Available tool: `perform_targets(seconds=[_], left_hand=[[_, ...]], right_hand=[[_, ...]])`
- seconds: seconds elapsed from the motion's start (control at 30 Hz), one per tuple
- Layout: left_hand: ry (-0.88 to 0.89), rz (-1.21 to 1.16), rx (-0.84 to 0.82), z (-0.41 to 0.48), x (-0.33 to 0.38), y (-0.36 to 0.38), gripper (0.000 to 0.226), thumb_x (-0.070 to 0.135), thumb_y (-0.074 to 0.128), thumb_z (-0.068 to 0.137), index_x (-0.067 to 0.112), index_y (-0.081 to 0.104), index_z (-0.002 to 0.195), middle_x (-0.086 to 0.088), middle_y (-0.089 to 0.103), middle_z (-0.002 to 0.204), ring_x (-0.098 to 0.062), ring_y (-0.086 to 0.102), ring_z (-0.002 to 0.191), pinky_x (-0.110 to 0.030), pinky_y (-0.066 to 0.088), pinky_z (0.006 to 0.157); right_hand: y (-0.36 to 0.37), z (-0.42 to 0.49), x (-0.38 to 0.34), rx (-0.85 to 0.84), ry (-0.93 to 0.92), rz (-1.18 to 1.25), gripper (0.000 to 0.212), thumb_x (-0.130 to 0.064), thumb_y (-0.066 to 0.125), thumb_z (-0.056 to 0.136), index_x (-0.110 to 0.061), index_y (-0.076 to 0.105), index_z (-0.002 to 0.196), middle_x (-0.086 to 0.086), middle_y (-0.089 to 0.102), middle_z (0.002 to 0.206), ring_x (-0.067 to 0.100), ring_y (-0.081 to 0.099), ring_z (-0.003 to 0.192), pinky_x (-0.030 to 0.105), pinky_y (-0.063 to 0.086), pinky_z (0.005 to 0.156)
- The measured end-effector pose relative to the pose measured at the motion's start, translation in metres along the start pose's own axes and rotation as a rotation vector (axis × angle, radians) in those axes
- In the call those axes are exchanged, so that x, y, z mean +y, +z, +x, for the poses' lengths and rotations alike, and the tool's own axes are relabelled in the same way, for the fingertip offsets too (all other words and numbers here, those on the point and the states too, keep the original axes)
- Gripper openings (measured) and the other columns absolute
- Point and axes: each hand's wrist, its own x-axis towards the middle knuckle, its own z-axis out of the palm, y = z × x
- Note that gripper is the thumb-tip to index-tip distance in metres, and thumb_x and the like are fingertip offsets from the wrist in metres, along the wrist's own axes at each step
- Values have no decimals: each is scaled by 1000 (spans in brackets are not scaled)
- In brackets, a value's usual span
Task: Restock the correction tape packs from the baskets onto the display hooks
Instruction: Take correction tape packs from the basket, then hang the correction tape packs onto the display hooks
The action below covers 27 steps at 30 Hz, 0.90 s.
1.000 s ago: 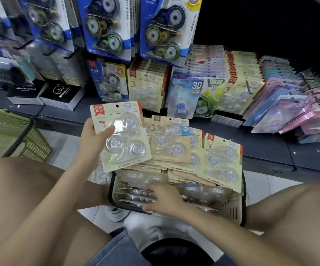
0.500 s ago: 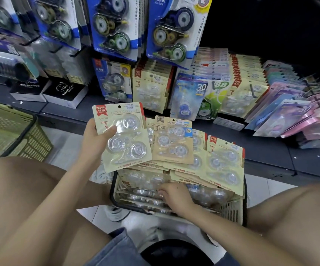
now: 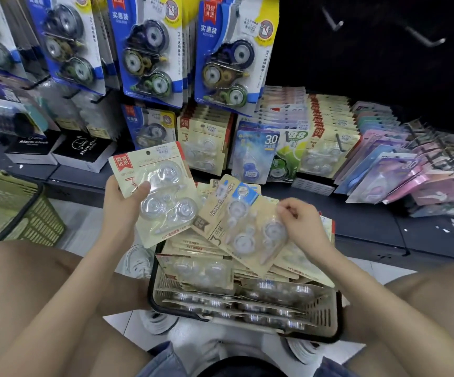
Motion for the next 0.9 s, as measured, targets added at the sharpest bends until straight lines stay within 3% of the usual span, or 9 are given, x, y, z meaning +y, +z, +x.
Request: perform_targets(seconds=[0.13, 0.23, 0.37, 0.47, 0.53, 0.67, 0.73, 0.8, 0.9], left_hand=[[26, 4, -55, -6, 12, 12, 36, 14, 67, 92, 12, 54, 126, -6, 66, 122, -24, 65, 110, -47, 52, 95], [45, -30, -104, -17, 24, 30, 27, 15, 67, 92, 15, 57, 117, -5, 67, 118, -19, 67, 104, -41, 53, 90], [120, -38, -122, -33, 46, 60, 22, 13, 65, 93, 20, 56, 111, 5, 65, 109, -5, 64, 95, -20, 49, 76], [164, -40, -157, -34, 62, 72, 21, 12, 65, 93, 26, 58, 107, 2, 67, 113, -10, 65, 102, -25, 51, 83], [184, -35, -178, -32, 71, 76, 23, 13, 67, 92, 21, 60, 112, 3, 69, 112, -12, 67, 102, -29, 52, 85], [237, 11, -195, -27, 90, 86, 22, 15, 68, 91, 23, 59, 109, 7, 69, 106, -7, 67, 96, -23, 49, 77], [269, 36, -228, -25, 101, 93, 25, 14, 68, 91, 28, 57, 107, 6, 68, 107, -6, 67, 95, -21, 49, 76], [315, 68, -268, -22, 110, 100, 26, 16, 68, 91, 31, 55, 107, 3, 67, 110, -8, 66, 97, -22, 50, 78], [368, 61, -279, -19, 126, 110, 27, 22, 70, 88, 33, 55, 107, 4, 67, 111, -8, 66, 100, -27, 51, 83]], right_hand=[[-19, 17, -13, 60, 96, 204, 27, -4, 50, 97, -14, 63, 76, -2, 59, 70, 11, 50, 64, 21, 39, 57], [-19, 25, -18, 78, 220, 355, 32, -1, 48, 96, -15, 58, 69, -2, 49, 62, 13, 39, 56, 19, 29, 43], [-9, 27, -30, 75, 285, 488, 29, 0, 48, 95, -13, 57, 71, 3, 53, 72, 16, 45, 67, 26, 32, 55], [-9, 26, -40, 38, 281, 514, 23, -3, 47, 95, -13, 56, 77, 3, 53, 79, 16, 44, 73, 27, 31, 59], [-16, 26, -49, 2, 249, 526, 23, -9, 50, 97, -14, 56, 76, 1, 52, 79, 15, 45, 74, 26, 32, 63], [-39, 25, -74, -102, 135, 519, 14, -25, 66, 93, -11, 65, 93, -4, 71, 82, 5, 65, 69, 16, 48, 59], [-49, 31, -86, -144, 108, 596, 28, -20, 75, 85, -10, 62, 108, 5, 76, 92, 16, 73, 82, 26, 58, 69], [-56, 40, -98, -126, 88, 654, 36, -13, 77, 82, -12, 59, 113, 9, 76, 97, 25, 74, 86, 36, 60, 74], [-69, 54, -108, -41, 35, 693, 39, -10, 77, 79, -13, 59, 114, 9, 75, 103, 28, 73, 91, 40, 58, 77]])
